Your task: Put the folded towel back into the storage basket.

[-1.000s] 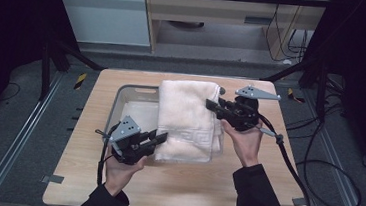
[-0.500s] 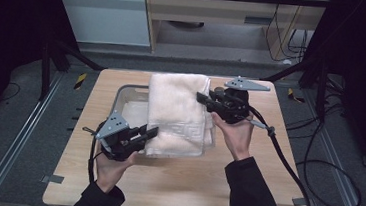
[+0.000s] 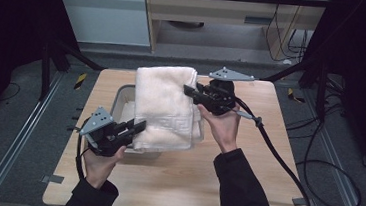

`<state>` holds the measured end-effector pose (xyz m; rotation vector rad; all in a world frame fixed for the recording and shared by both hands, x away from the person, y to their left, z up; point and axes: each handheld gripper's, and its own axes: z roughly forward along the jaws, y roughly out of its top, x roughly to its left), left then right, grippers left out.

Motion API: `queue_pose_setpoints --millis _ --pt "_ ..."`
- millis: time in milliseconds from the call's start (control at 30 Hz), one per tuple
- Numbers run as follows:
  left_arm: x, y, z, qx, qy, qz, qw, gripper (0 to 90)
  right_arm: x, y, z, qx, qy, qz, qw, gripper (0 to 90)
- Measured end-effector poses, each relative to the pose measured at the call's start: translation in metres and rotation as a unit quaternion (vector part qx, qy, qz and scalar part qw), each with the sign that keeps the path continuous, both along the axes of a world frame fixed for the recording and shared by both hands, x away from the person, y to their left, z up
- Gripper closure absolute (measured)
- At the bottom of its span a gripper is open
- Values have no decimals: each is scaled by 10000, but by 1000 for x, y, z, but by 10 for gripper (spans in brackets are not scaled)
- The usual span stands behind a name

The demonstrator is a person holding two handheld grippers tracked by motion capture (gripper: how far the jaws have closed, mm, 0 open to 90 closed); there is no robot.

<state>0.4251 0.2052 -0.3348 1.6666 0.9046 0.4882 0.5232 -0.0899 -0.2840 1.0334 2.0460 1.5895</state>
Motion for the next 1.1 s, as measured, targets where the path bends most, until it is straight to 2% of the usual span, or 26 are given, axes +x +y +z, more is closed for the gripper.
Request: queue_pose_setpoints --millis 600,1100 --pt "5 31 2 46 4 373 9993 755 19 40 4 -80 -28 165 9998 681" --pt "13 54 -2 148 61 692 9975 755 35 73 -3 -98 4 234 9997 681"
